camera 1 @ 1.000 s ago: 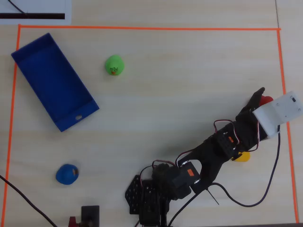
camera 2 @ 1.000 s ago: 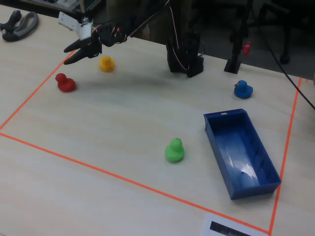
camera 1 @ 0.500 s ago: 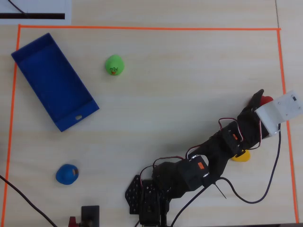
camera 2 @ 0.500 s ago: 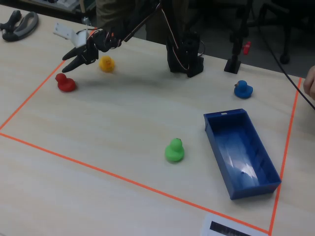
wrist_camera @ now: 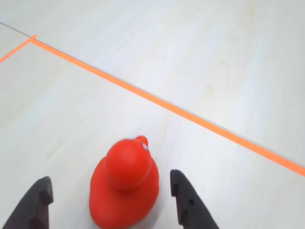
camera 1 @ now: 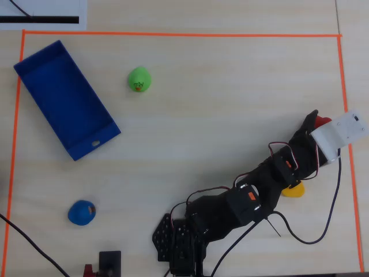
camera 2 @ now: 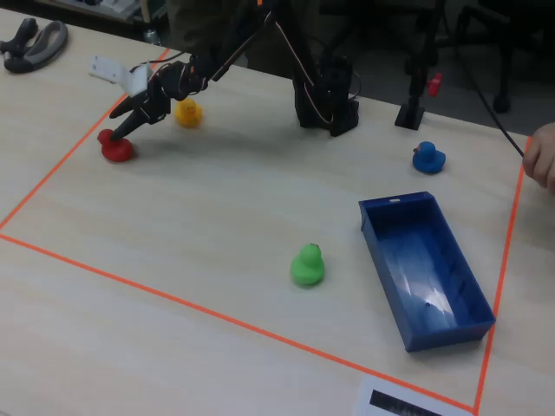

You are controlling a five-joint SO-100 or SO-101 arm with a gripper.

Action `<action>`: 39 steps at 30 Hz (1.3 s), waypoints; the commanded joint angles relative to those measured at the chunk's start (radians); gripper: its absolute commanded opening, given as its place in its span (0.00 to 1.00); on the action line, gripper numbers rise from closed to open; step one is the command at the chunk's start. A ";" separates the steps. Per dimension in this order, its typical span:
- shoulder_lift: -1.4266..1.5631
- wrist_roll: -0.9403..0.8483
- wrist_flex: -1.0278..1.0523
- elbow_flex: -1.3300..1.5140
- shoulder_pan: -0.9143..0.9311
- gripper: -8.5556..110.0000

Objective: Grasp red duck and put it into box.

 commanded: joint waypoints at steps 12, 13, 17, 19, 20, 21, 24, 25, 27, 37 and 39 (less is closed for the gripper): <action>-0.067 -0.011 0.041 -0.118 -0.018 0.35; -0.071 -0.012 0.034 -0.114 -0.020 0.35; -0.084 -0.015 0.021 -0.109 -0.029 0.35; -0.094 -0.015 0.014 -0.109 -0.032 0.35; -0.098 -0.015 0.009 -0.110 -0.032 0.35; -0.103 -0.017 0.008 -0.115 -0.034 0.35; -0.124 -0.017 0.008 -0.144 -0.034 0.35; -0.133 -0.017 0.009 -0.158 -0.032 0.35; -0.158 -0.017 0.021 -0.189 -0.028 0.35; -0.267 -0.021 0.071 -0.336 -0.012 0.27; -0.278 -0.031 0.074 -0.336 -0.012 0.08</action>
